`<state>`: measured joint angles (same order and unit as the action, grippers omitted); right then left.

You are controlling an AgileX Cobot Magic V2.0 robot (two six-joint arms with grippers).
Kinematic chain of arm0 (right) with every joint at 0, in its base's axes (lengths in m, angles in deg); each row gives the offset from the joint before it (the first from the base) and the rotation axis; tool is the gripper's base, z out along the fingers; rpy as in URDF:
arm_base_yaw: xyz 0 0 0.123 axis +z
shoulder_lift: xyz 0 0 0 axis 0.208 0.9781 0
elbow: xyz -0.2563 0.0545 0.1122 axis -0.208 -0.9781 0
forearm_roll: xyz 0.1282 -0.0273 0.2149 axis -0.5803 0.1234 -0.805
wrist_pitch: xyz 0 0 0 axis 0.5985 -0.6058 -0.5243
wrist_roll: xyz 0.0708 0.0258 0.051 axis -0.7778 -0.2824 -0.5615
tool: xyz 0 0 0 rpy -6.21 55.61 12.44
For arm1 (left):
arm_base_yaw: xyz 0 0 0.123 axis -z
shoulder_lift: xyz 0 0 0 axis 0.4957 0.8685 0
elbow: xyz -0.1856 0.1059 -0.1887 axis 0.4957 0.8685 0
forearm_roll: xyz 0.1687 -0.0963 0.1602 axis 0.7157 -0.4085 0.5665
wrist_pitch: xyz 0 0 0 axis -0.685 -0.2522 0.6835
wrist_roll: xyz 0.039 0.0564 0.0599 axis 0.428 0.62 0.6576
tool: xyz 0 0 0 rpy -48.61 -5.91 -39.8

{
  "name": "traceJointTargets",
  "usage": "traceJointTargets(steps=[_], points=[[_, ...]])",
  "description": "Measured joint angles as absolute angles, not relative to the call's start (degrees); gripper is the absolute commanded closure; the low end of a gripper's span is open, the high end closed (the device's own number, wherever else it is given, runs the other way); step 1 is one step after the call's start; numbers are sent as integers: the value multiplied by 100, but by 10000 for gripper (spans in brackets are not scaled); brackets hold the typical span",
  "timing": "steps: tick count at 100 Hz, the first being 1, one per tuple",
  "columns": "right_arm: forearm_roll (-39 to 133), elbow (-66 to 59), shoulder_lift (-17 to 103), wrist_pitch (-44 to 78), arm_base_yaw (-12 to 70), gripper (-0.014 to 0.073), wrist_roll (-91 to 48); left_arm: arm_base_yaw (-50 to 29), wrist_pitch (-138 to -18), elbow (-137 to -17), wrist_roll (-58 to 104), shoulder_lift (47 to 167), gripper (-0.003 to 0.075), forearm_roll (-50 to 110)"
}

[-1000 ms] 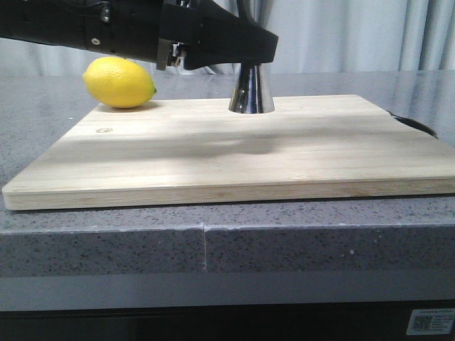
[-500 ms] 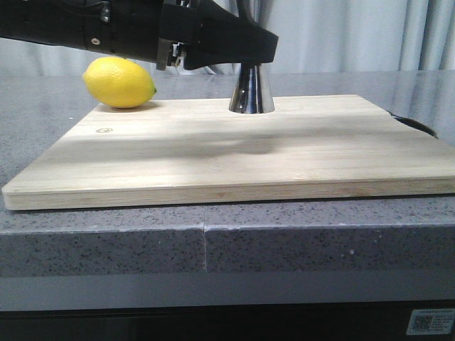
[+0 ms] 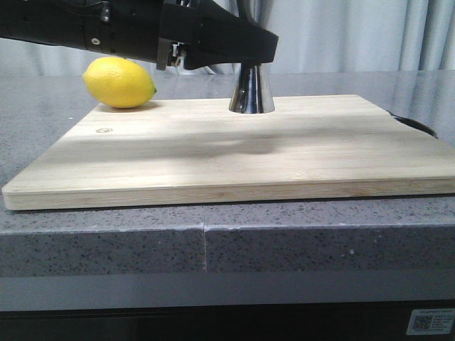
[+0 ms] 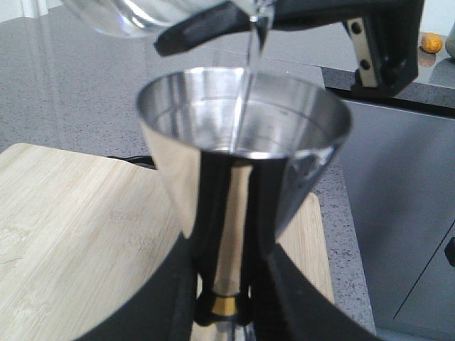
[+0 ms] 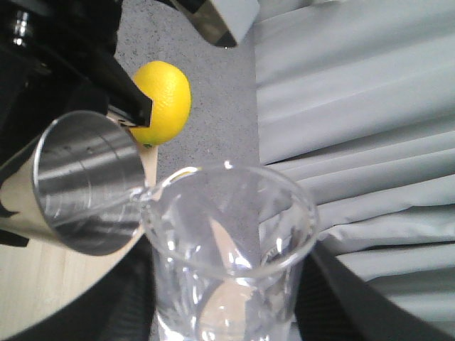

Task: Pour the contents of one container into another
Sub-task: 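Pour the clear liquid from the beaker into the jigger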

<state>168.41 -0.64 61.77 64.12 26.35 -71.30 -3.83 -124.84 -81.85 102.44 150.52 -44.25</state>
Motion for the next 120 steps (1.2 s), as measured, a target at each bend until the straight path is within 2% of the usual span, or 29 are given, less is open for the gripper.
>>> traceJointTargets(steps=[120], points=[[16841,-64,6177,6089,2835,399,-6537,-383,-12527,-8185,10227,15052,739,-4356]])
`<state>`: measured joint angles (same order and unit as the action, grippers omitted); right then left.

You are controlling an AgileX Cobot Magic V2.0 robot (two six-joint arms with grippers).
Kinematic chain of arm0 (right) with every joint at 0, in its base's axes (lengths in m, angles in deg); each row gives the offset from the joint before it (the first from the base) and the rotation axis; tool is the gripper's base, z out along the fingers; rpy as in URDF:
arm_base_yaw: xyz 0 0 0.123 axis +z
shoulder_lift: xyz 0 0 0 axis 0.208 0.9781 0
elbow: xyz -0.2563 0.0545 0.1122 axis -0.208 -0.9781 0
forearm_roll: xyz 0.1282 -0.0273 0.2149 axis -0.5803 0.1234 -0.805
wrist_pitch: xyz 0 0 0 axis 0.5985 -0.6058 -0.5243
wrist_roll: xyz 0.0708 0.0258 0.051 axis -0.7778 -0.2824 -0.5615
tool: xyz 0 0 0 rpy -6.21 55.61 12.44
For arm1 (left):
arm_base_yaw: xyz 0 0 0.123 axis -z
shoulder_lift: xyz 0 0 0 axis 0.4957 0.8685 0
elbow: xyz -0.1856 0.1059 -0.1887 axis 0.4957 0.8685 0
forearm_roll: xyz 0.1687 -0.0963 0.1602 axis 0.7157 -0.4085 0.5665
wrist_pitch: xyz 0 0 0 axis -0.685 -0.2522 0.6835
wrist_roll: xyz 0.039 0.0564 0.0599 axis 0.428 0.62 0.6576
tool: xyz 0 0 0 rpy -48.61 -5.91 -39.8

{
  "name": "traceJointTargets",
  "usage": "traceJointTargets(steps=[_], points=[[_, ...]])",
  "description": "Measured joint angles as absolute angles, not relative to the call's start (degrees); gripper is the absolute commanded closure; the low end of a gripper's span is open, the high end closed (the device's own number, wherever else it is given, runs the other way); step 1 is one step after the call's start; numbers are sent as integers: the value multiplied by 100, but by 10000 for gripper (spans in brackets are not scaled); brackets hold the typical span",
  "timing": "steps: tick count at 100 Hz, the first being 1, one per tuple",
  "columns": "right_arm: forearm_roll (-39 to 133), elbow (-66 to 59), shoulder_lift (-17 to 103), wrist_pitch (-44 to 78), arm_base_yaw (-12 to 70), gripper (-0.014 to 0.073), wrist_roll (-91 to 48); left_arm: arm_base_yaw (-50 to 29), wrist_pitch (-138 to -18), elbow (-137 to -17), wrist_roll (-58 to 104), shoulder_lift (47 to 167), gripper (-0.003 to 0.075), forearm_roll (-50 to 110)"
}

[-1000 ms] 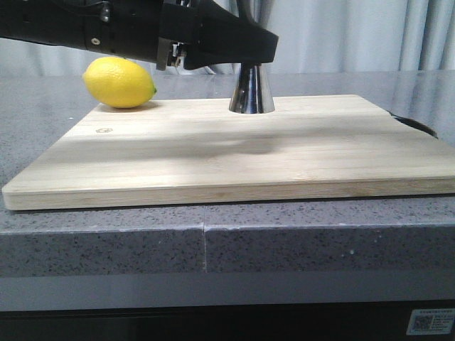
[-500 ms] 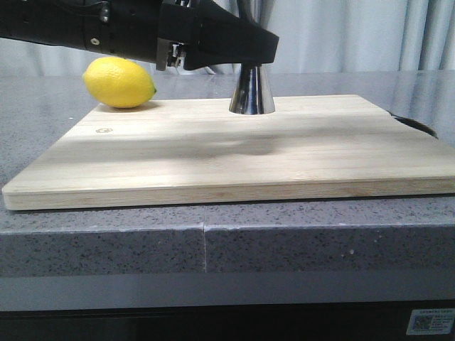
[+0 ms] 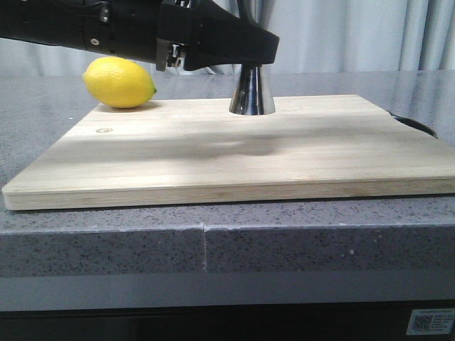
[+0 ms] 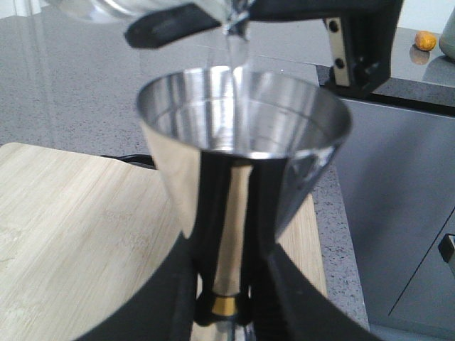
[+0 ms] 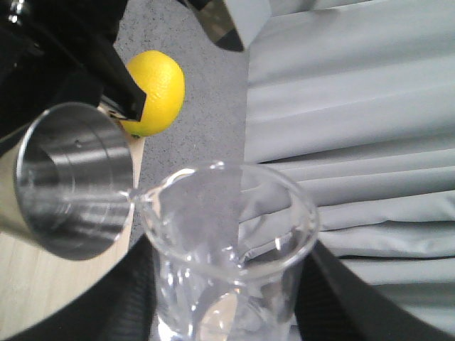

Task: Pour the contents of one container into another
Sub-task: 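Pour the clear liquid from the beaker into the jigger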

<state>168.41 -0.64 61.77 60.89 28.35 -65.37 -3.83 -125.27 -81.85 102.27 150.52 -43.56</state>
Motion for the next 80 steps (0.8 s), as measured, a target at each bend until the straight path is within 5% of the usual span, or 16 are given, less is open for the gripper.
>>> traceJointTargets(steps=[80], points=[[16841,-64,6177,6024,2835,399,-6120,-383,-12527,-8185,10218,15052,739,-4349]])
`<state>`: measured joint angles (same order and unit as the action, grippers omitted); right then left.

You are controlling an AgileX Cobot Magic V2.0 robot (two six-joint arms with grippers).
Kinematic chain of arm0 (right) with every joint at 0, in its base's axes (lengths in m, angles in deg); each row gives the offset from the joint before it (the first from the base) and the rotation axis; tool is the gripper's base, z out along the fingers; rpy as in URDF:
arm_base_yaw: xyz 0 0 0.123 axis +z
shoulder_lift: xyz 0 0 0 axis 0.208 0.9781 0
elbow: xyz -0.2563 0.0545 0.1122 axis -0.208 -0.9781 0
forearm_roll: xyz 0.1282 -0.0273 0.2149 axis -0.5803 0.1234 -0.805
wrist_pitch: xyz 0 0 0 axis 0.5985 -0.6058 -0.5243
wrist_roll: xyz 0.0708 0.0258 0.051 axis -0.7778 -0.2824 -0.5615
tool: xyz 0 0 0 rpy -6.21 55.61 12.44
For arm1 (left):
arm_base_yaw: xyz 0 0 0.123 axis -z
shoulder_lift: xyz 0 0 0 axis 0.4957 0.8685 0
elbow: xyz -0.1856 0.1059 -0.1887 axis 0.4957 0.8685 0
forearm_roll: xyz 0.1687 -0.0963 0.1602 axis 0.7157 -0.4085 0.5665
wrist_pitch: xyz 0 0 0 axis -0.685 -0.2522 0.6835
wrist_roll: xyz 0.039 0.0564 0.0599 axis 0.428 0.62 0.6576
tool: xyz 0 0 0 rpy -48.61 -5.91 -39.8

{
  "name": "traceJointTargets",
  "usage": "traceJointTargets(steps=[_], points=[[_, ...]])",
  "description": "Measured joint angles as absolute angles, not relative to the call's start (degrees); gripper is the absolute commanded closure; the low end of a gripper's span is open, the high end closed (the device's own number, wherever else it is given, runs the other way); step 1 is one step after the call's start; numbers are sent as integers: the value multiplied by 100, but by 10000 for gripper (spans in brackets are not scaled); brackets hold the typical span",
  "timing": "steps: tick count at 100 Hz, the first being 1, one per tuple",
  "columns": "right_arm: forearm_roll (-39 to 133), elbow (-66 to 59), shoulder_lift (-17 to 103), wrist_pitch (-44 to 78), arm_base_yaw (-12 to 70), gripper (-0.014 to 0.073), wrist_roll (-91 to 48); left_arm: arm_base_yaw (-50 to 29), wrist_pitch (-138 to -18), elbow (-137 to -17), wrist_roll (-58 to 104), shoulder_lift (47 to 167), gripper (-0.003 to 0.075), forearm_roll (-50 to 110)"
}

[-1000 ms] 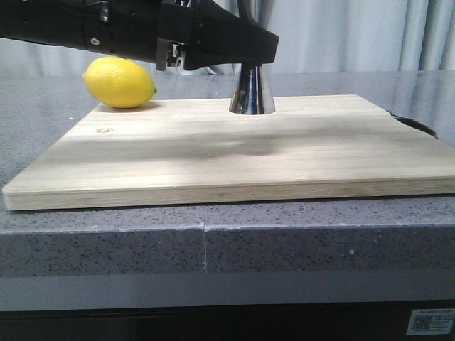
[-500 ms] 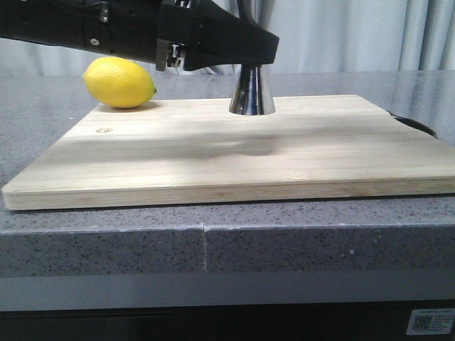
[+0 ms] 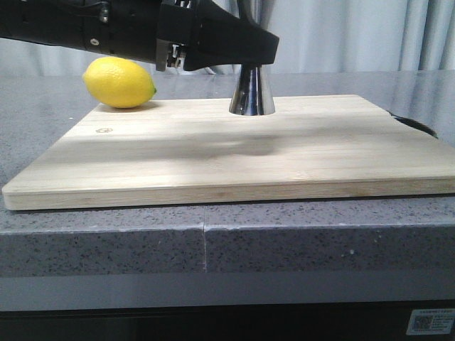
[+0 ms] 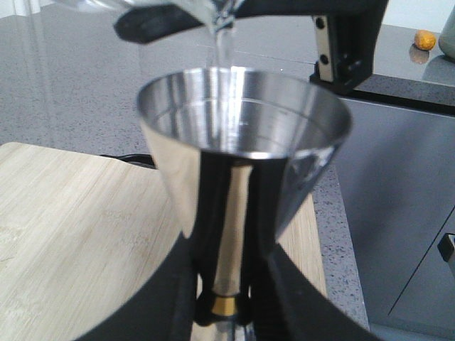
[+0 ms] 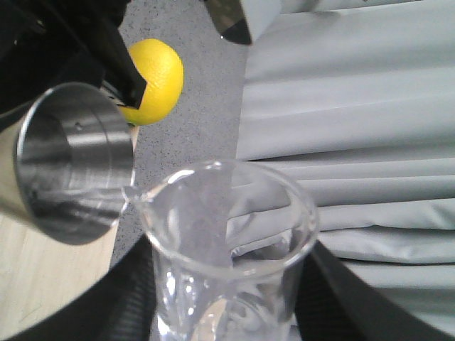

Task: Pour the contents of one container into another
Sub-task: 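Pour the clear liquid from the beaker into the jigger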

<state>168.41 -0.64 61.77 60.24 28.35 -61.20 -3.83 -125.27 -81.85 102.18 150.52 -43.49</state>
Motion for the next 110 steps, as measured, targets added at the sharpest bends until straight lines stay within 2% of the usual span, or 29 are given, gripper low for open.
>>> traceJointTargets(steps=[110], points=[[16841,-64,6177,5980,2926,399,-5623,-383,-12532,-8185,10218,15052,739,-4335]])
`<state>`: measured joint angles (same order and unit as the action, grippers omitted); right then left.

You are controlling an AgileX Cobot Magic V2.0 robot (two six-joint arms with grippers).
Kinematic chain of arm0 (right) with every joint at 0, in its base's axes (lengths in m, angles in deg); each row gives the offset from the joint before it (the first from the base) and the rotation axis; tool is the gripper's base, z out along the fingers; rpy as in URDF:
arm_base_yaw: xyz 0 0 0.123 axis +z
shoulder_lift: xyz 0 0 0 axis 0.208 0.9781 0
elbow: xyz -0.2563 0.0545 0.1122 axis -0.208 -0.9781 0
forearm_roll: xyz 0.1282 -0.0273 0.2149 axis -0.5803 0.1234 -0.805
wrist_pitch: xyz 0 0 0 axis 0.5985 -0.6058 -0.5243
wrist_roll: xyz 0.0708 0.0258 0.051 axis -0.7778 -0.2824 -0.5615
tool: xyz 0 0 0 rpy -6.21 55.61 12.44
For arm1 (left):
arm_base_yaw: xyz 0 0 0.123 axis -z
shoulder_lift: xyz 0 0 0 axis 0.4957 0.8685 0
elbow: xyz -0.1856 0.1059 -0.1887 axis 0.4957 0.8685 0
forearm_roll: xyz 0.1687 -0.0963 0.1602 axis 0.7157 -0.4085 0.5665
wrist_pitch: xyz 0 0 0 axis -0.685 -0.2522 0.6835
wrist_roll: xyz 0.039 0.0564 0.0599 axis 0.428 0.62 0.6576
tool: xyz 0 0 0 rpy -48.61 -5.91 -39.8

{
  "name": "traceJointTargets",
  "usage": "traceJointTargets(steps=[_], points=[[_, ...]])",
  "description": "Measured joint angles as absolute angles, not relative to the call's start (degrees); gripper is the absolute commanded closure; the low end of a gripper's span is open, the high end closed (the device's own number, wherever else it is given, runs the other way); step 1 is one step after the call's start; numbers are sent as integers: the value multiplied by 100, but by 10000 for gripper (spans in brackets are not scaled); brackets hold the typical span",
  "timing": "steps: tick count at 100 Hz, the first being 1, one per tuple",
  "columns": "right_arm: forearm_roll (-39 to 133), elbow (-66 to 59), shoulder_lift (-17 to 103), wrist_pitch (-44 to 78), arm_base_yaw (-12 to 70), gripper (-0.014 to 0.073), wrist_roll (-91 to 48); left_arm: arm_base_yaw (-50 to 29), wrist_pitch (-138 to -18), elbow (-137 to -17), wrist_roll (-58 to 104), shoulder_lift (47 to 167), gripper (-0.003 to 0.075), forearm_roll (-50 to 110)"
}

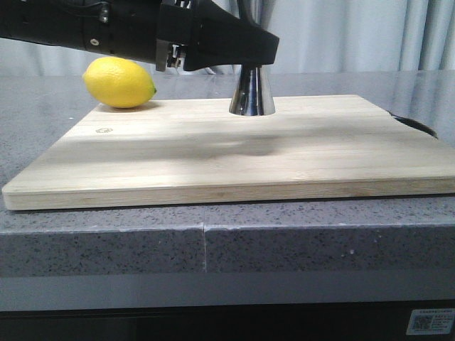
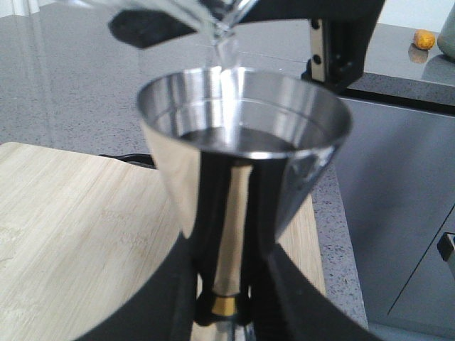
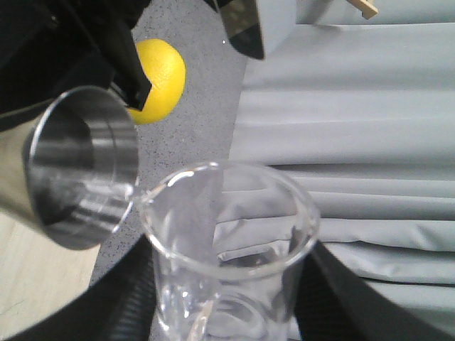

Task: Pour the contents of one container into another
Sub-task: 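Pour the clear liquid from the beaker into the jigger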

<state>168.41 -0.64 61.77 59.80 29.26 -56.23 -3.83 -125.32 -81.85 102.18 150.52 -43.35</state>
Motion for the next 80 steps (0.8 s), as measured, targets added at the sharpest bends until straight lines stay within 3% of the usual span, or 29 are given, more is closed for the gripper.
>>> traceJointTargets(steps=[80], points=[[16841,-64,6177,5980,2926,399,-5276,-383,-12532,-8185,10218,15052,739,-4335]])
